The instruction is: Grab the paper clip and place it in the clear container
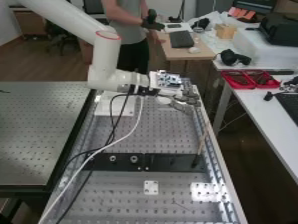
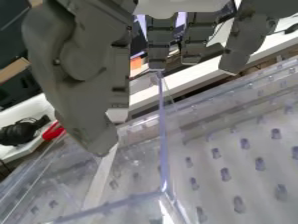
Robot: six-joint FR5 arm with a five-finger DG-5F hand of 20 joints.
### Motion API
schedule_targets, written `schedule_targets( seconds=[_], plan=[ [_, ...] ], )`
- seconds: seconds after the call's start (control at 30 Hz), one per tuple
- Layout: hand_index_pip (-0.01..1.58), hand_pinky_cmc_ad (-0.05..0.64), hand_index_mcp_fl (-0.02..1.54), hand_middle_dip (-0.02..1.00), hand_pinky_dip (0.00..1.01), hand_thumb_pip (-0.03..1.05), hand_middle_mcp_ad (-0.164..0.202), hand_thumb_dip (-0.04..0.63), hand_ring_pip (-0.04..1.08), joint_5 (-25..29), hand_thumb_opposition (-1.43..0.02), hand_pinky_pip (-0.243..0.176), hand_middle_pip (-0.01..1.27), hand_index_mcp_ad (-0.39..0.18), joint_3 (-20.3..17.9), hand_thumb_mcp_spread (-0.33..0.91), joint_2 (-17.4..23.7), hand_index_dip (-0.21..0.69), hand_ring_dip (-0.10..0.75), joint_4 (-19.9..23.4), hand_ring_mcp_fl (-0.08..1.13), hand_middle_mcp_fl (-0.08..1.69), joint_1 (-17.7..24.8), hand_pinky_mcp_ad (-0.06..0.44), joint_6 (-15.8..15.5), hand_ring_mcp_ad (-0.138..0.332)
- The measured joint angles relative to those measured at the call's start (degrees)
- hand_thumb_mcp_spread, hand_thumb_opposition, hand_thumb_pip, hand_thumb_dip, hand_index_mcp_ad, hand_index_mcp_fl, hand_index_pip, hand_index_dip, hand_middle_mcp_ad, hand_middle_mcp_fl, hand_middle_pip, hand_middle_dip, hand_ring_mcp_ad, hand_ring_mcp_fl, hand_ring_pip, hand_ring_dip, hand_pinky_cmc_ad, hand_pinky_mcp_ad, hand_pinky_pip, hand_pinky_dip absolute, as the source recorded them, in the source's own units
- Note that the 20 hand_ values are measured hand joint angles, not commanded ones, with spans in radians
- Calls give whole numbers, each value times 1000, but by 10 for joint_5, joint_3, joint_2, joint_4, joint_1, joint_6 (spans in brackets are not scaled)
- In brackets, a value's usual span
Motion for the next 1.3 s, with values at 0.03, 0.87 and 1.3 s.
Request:
schedule_targets(
  seconds=[0.03, 0.87, 1.3],
  plan=[
    [1155, 330, 190, 188, 230, 620, 28, 286, 103, 0, -899, -31, 131, -202, -1, 398, 0, 77, 112, -1, 0, 21, 0, 276, 1, 122],
    [822, 342, 14, 187, 367, 648, 24, 286, 98, 6, -822, -89, 127, -154, -97, 332, 143, 72, 112, 30, 0, 2, -35, 274, -50, 119],
    [471, 344, 73, 187, 382, 648, 24, 278, 98, 14, -822, -93, 127, -154, -112, 332, 213, 73, 112, 4, 0, 0, -66, 274, -89, 119]
  ],
)
